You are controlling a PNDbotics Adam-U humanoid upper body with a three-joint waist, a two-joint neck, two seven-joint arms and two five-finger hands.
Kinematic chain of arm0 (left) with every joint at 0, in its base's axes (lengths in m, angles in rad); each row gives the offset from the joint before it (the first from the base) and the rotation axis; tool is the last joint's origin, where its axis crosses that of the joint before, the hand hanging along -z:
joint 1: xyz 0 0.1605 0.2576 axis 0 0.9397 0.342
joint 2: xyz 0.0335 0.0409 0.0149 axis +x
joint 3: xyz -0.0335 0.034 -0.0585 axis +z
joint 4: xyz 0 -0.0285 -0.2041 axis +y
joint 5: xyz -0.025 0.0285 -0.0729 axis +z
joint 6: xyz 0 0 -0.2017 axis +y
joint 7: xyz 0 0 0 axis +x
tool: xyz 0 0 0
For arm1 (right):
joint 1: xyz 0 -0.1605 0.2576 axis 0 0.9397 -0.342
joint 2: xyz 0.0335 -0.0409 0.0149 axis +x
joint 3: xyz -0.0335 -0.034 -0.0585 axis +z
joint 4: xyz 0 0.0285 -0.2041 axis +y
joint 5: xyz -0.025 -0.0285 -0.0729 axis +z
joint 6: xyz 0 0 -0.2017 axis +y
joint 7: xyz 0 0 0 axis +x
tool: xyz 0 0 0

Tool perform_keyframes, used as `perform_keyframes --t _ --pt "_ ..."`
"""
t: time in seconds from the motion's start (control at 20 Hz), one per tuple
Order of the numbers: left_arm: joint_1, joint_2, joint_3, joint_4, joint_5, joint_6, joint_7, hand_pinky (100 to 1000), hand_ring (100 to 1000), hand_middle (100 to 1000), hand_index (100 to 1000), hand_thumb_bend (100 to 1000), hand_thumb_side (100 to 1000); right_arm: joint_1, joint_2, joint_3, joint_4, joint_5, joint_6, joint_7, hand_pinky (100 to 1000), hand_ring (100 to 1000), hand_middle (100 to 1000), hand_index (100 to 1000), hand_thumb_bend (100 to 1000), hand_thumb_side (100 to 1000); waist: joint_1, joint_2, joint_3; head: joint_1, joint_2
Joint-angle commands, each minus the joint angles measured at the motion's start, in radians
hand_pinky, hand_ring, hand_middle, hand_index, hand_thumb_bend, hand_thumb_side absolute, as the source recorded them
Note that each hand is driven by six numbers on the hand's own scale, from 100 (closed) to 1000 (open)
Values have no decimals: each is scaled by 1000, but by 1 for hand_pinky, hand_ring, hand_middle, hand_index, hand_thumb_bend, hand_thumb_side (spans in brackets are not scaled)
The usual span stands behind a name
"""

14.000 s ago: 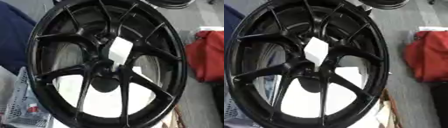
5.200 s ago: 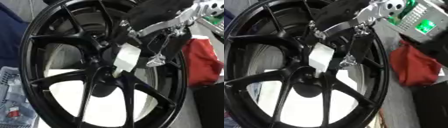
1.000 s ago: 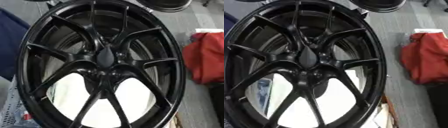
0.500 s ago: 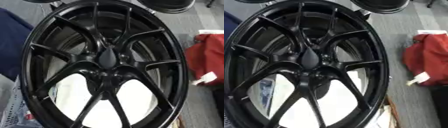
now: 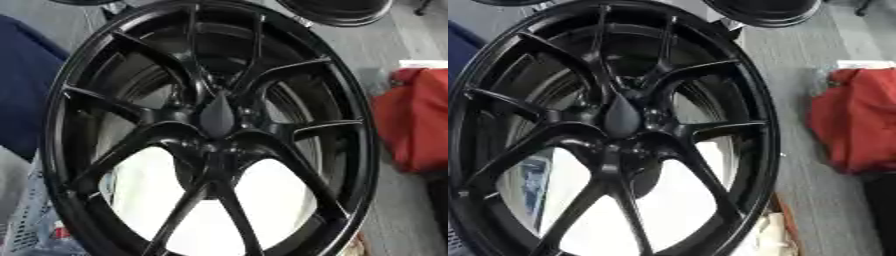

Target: Pull the pin out of the wheel hub.

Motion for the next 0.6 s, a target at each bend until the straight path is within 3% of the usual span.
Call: perform_keyframes --t 0.05,0.3,0.6 --pt "-12 14 1 -20 6 -2 -5 900 580 704 875 130 873 -6 -19 46 -203 -75 -41 -105 809 757 713 865 100 440 3 -23 1 -5 -5" --pt "-16 14 -4 -20 10 -7 -5 900 581 705 875 127 868 -76 -13 122 -237 -150 -164 -188 792 746 725 859 100 495 9 -32 3 -4 -3" --pt "-20 13 -5 -20 11 -24 -2 898 581 705 874 118 859 -181 55 191 -238 -85 -222 -167 783 740 739 869 100 525 29 -39 6 -3 -6"
